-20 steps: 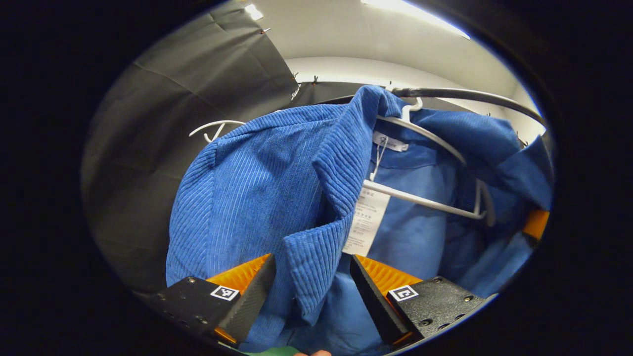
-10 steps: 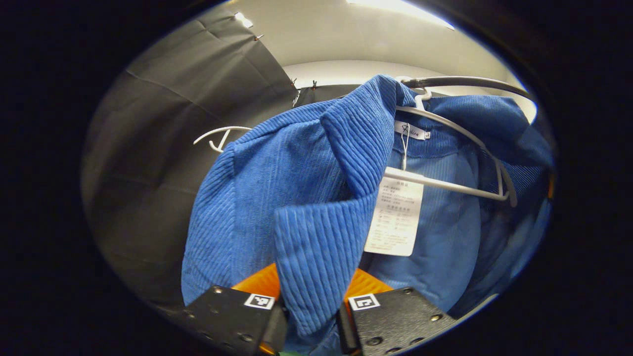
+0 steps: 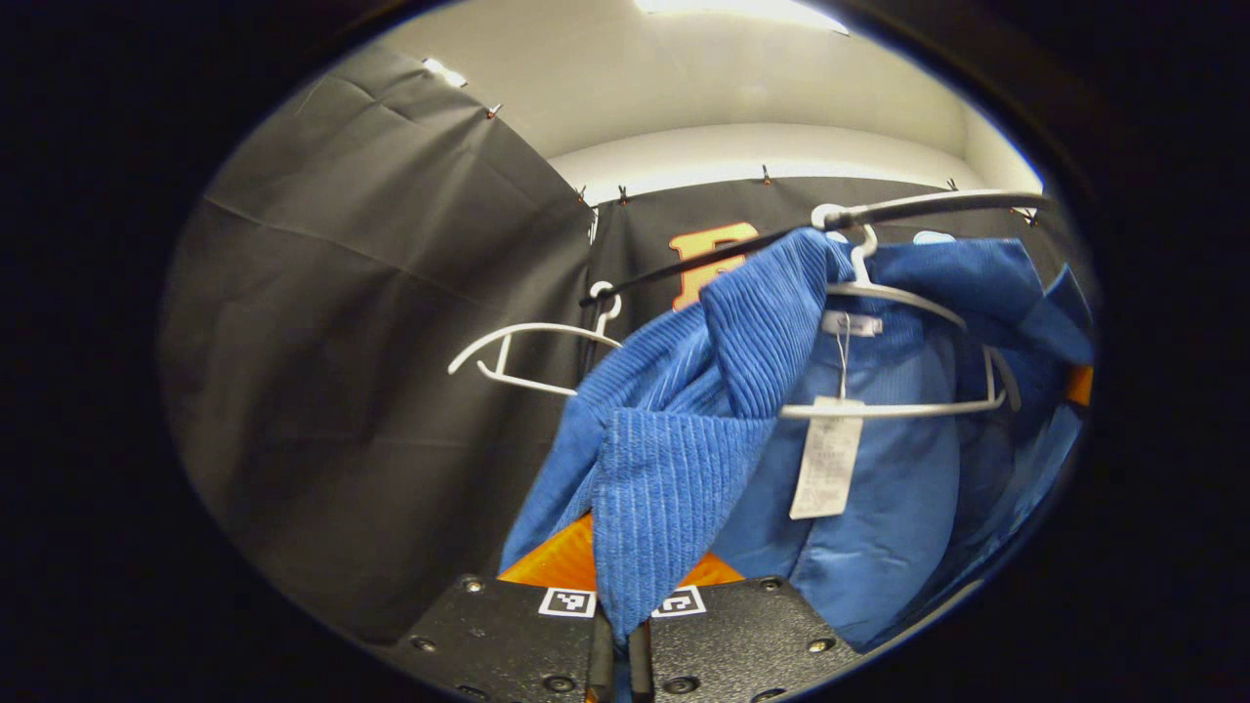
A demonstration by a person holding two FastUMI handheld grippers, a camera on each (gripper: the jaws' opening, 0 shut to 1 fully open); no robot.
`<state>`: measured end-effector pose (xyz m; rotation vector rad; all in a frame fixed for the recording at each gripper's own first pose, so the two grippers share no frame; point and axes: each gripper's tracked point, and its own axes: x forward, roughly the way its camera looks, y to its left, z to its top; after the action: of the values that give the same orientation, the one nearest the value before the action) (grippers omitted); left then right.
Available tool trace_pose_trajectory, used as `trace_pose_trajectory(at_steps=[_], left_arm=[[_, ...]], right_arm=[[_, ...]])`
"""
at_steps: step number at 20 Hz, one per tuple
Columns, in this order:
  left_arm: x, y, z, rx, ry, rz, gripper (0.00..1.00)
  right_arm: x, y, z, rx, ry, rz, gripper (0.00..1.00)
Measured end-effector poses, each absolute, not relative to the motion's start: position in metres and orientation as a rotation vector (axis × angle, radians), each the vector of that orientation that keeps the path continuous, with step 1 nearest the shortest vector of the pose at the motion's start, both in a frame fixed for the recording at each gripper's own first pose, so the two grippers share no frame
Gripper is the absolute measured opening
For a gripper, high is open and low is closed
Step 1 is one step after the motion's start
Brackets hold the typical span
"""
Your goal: Grasp the clothes on the hanger with both hands and then place them into the laundry hamper below.
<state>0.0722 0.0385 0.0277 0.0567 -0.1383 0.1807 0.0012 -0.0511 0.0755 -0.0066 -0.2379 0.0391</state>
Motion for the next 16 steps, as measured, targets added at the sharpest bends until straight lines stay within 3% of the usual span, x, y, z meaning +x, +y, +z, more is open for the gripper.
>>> trace_pose_trajectory(at_steps=[8, 16], left_arm=[[0.068, 0.071, 0.151, 0.201, -0.275, 0.196, 0.08], [0.122, 0.06, 0.222, 0.37, -0.311, 0.016, 0.07]], right_arm=[[0.003, -0.059, 0.099, -0.05, -0.31, 0.015, 0.07], [0.001, -0.056, 0.09, -0.005, -0.286, 0.015, 0.07]])
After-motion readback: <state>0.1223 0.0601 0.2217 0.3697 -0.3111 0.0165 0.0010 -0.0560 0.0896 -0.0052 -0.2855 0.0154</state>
